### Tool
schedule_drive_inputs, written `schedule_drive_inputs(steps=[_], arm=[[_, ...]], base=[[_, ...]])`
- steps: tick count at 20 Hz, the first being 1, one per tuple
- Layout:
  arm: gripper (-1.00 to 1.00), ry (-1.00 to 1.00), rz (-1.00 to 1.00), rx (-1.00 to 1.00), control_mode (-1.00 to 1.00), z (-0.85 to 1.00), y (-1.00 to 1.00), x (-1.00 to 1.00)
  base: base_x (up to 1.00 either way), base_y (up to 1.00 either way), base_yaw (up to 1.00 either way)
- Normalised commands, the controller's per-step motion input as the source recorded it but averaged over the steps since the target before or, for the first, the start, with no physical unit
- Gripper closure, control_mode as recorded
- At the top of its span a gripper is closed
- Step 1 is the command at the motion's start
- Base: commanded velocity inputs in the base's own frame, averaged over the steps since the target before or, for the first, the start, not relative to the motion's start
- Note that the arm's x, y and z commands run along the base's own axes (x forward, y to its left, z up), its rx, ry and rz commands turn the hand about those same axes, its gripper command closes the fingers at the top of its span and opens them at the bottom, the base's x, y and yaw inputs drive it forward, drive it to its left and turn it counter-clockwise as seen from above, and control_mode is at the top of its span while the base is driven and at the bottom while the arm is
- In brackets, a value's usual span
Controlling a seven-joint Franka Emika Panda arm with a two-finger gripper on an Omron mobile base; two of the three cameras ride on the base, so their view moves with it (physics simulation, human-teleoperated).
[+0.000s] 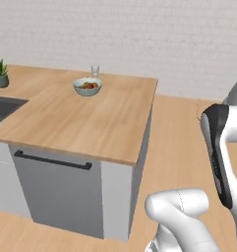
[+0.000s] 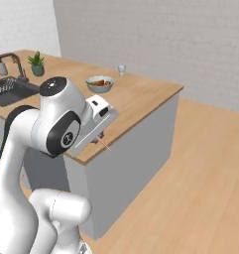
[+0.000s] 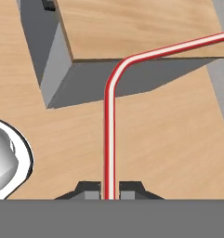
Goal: Take a straw from the drawer in front and place it inside the glass cup on the dining counter.
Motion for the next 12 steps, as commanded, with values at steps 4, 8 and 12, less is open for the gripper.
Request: schedule_drive_inputs(steps=[4, 8, 12], arm=[[1.00, 0.00, 0.00, 0.00, 1.00, 0.00, 0.00, 0.00], [1.00, 0.00, 0.00, 0.00, 1.00, 0.00, 0.00, 0.00], [1.00, 0.00, 0.00, 0.00, 1.00, 0.00, 0.00, 0.00]], base=[[0.46, -1.00, 0.02], [0.64, -1.00, 0.10], [0.78, -0.98, 0.13]])
